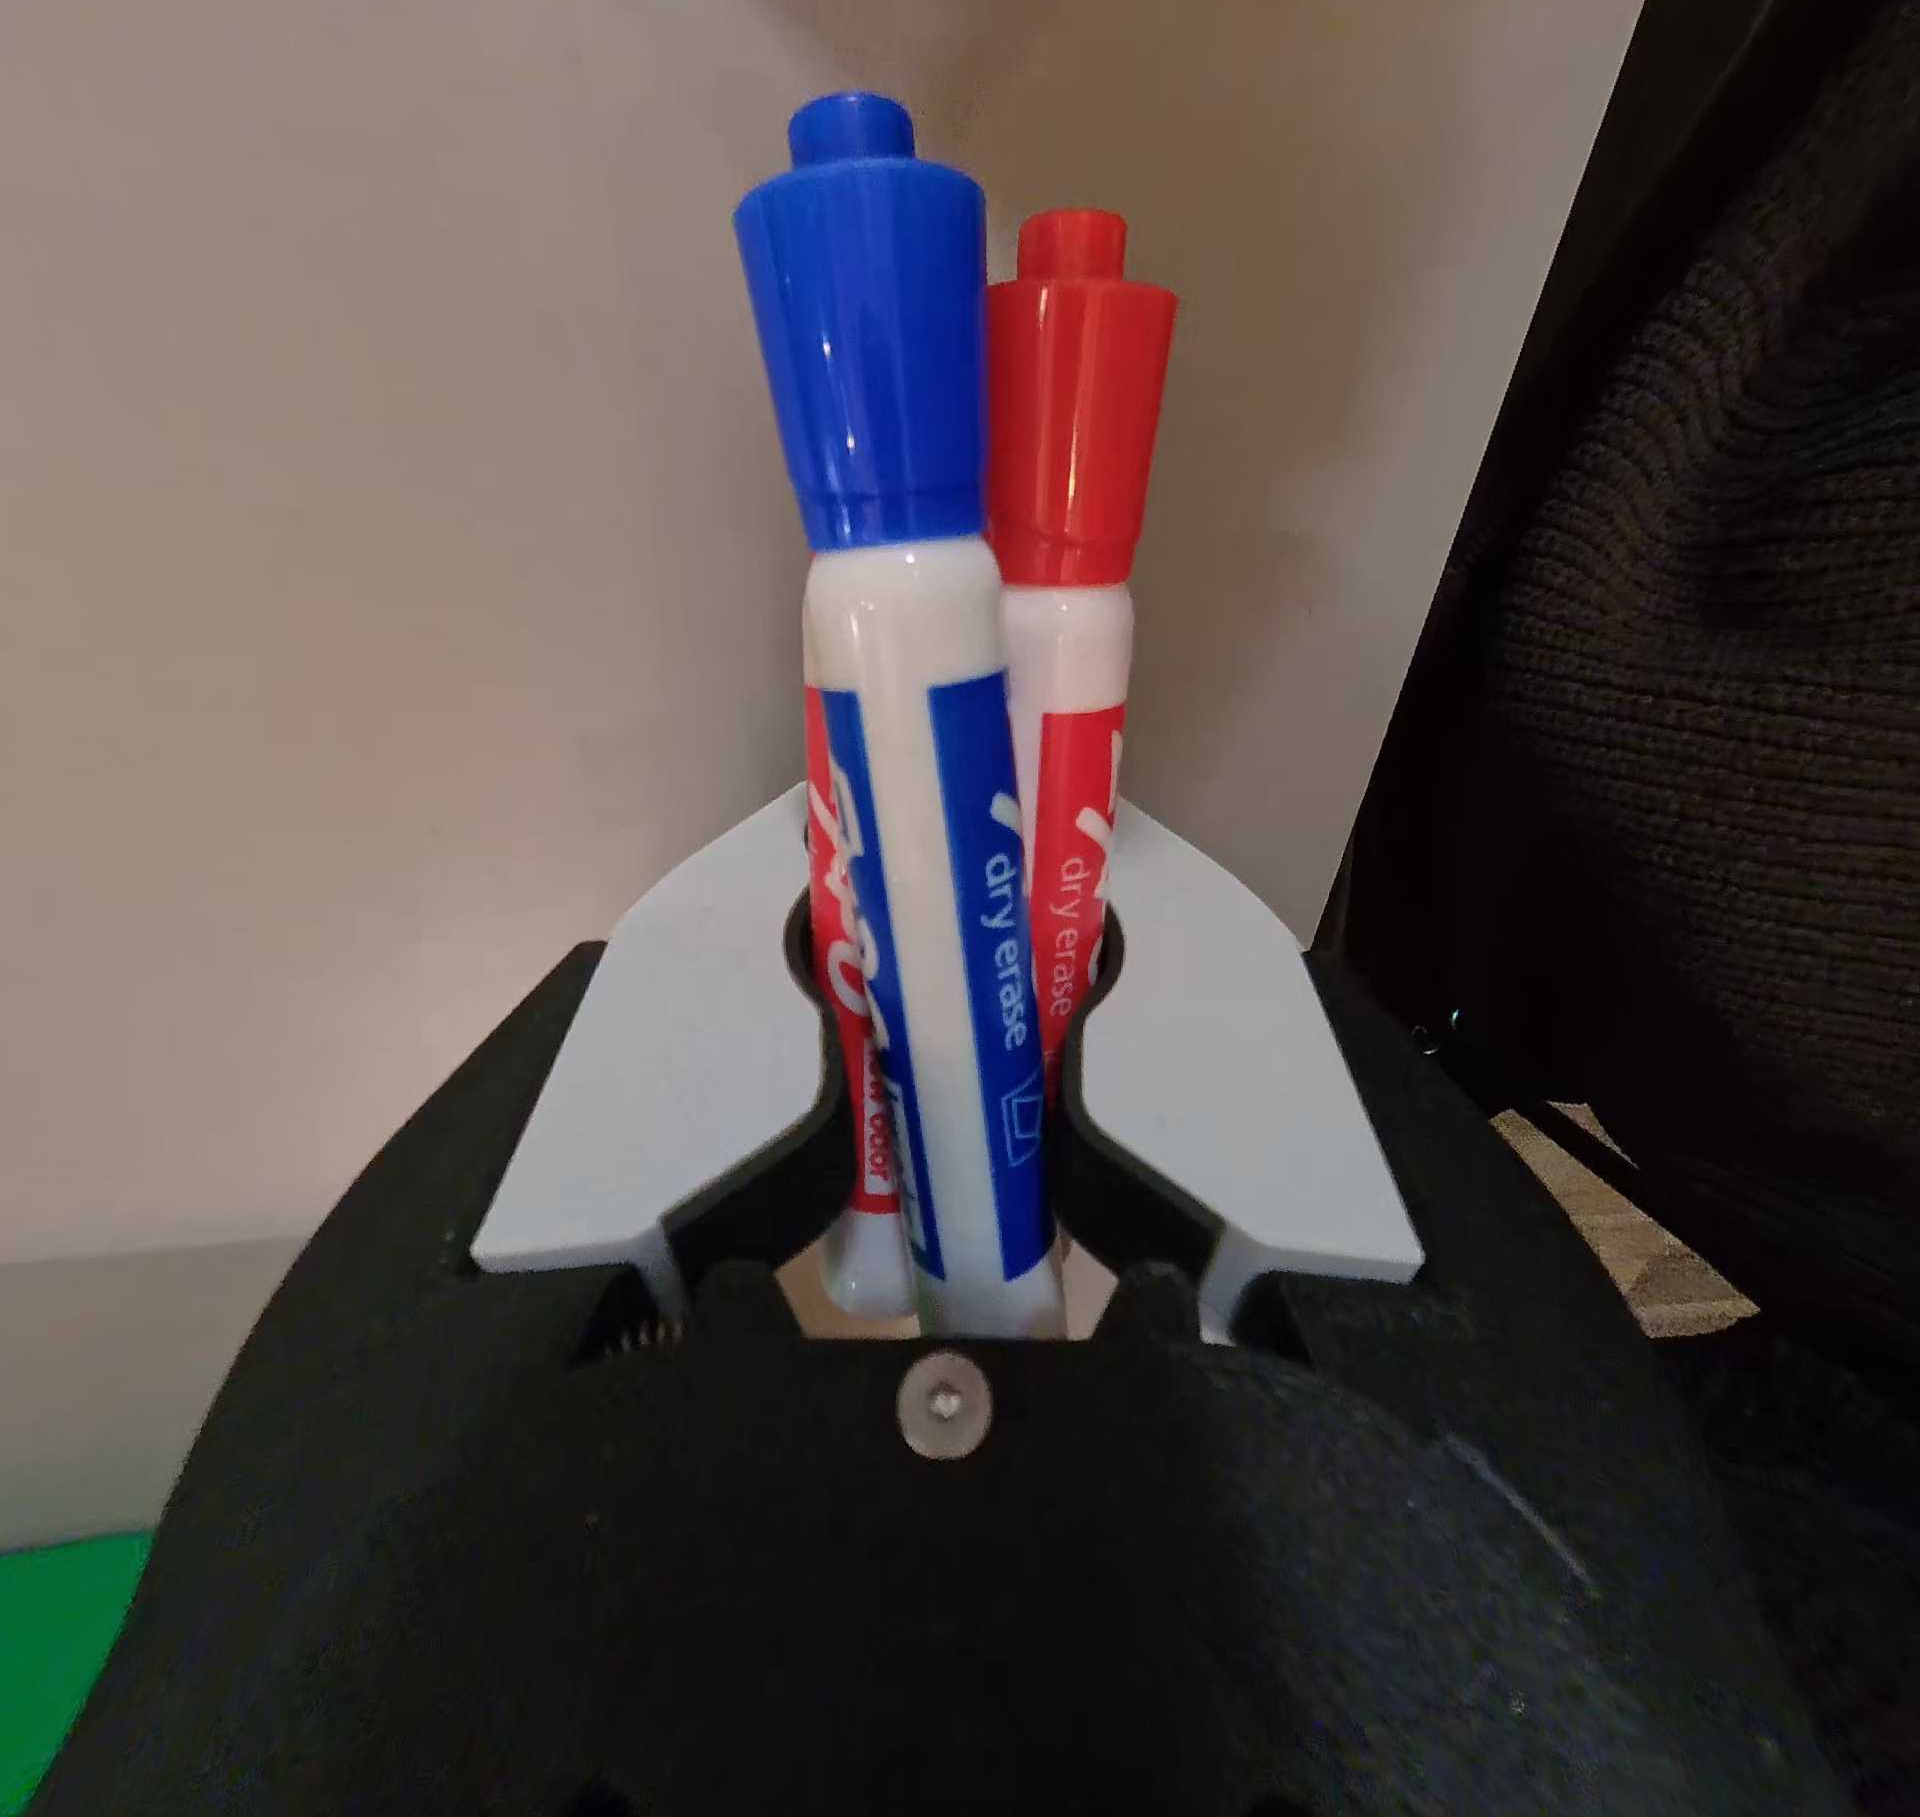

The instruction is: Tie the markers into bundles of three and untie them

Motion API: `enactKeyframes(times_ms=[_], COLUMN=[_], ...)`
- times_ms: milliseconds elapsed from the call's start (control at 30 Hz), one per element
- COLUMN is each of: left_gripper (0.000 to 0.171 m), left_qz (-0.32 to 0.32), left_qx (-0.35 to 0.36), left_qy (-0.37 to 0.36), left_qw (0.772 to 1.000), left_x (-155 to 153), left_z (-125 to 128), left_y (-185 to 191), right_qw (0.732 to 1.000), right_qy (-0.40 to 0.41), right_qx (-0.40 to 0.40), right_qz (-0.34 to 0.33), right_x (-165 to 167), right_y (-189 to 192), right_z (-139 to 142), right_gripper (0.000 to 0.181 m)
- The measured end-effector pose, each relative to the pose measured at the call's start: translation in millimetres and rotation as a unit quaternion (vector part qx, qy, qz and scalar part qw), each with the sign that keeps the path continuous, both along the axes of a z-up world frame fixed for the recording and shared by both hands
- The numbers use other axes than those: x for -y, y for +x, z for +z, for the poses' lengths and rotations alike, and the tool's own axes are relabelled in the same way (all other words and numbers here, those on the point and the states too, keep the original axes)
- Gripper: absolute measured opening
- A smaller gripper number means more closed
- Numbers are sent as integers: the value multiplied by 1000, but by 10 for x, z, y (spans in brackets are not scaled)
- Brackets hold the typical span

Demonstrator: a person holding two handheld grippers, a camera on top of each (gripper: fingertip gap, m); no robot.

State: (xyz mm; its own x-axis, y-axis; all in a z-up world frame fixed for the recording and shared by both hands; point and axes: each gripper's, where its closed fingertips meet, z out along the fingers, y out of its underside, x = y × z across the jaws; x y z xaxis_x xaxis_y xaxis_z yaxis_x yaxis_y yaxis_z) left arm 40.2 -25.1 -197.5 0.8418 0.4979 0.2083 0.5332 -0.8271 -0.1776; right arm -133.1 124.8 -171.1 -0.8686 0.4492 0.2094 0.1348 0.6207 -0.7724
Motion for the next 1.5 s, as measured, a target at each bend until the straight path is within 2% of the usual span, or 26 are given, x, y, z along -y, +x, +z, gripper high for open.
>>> enactKeyframes(times_ms=[167,300,400,467,533,600,700,733,767,833,867,900,1000,1067,1167,1267,1367,1400,1467,1500], left_gripper=[44,43,43,43,43,43,43,43,43,44,43,43,43,43,44,43,43,43,43,43], left_qz=[-2,-6,-4,-7,-8,-10,-10,-9,-9,-6,-6,-7,-8,-4,2,9,12,13,14,14], left_qx=[-1,0,-5,-8,-15,-21,-31,-33,-35,-41,-44,-44,-45,-44,-44,-40,-28,-27,-21,-20], left_qy=[-2,-1,-8,-9,-12,-14,-14,-15,-17,-18,-17,-15,-15,-16,-21,-19,-20,-23,-24,-23], left_qw=[1000,1000,1000,1000,1000,1000,999,999,999,999,999,999,999,999,999,999,999,999,999,999], left_x=[-27,-55,-45,-56,-68,-84,-92,-86,-76,-64,-64,-70,-75,-60,-20,-8,-2,9,18,22], left_z=[22,45,67,95,136,184,248,264,277,299,312,322,338,339,339,340,307,293,269,259], left_y=[9,10,-2,25,32,40,48,53,55,48,43,48,60,69,77,67,83,80,83,81], right_qw=[998,995,989,986,991,984,961,951,949,962,968,972,984,991,990,981,974,973,970,969], right_qy=[11,-58,2,25,-13,-40,-64,-47,-22,39,56,63,29,5,-49,-15,44,35,-14,-32], right_qx=[-19,29,42,61,103,170,174,169,154,103,80,66,65,89,123,185,221,228,230,212], right_qz=[-54,-82,-143,-150,-83,21,204,253,273,248,230,215,165,99,39,48,6,-16,-83,-122], right_x=[-24,273,263,256,394,527,541,477,407,292,266,256,276,256,319,289,100,51,-60,-155], right_y=[-125,-204,-405,-422,-235,75,569,733,814,757,707,659,550,513,713,1005,874,775,501,335], right_z=[-9,7,-240,-329,-277,-202,17,9,-43,-180,-201,-187,5,152,294,5,-327,-349,-292,-259], right_gripper=[48,56,52,42,4,3,3,3,3,8,27,44,63,62,47,23,32,26,48,49])
